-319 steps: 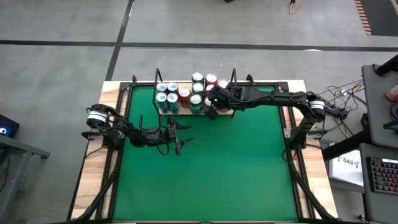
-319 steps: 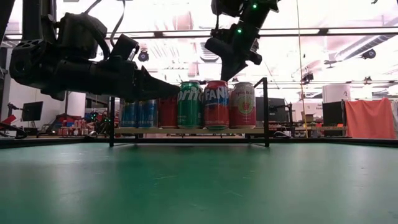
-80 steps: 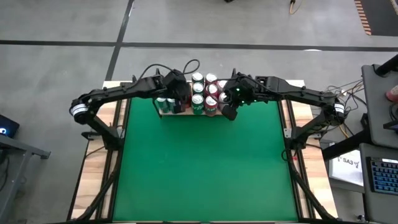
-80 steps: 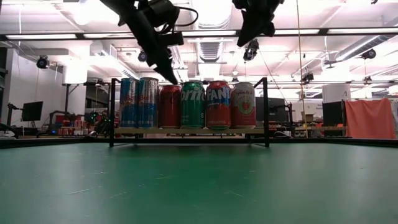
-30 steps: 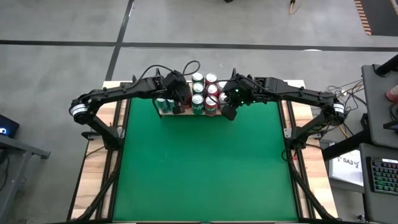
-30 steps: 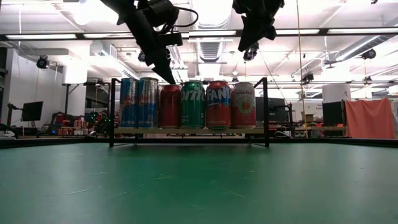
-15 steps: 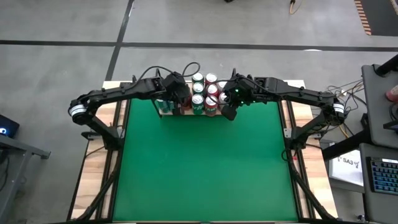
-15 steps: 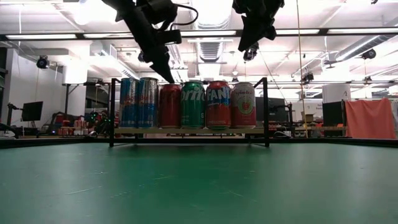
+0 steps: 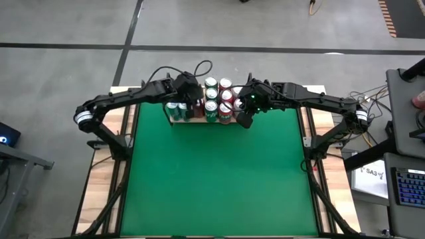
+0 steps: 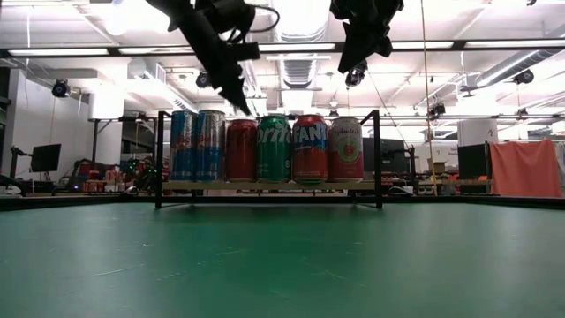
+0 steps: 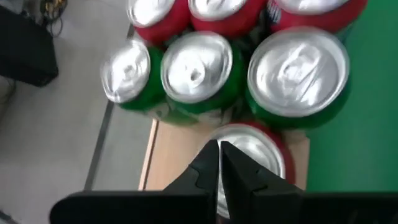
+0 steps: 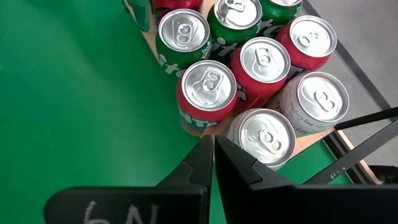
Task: Pick and place cans onto a shelf
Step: Adjust the soda cans on the shelf
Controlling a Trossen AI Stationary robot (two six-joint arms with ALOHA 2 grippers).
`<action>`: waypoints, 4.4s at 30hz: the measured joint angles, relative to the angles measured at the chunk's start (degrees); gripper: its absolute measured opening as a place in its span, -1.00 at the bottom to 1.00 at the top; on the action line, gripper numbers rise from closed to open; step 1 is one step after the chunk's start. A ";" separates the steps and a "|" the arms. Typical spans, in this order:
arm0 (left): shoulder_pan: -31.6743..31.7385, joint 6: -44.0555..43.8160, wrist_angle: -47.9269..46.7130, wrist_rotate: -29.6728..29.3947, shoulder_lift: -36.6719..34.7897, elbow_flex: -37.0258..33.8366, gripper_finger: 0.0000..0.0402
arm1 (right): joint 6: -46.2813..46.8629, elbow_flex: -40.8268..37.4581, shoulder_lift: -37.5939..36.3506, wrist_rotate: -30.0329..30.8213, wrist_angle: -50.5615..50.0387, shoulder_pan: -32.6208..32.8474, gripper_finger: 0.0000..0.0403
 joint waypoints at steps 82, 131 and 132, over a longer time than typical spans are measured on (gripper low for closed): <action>-13.01 -14.17 13.67 10.39 -17.21 -18.13 -1.00 | -8.31 -16.81 3.17 -8.86 27.81 -3.29 -0.95; -14.66 -19.79 -24.51 -12.74 -31.44 -19.44 -1.00 | -2.87 -12.65 -6.07 -1.60 15.43 1.80 -0.95; -14.45 -19.59 -24.46 -12.80 -31.40 -19.51 -1.00 | -2.87 -12.64 -5.88 -1.58 15.45 1.90 -0.95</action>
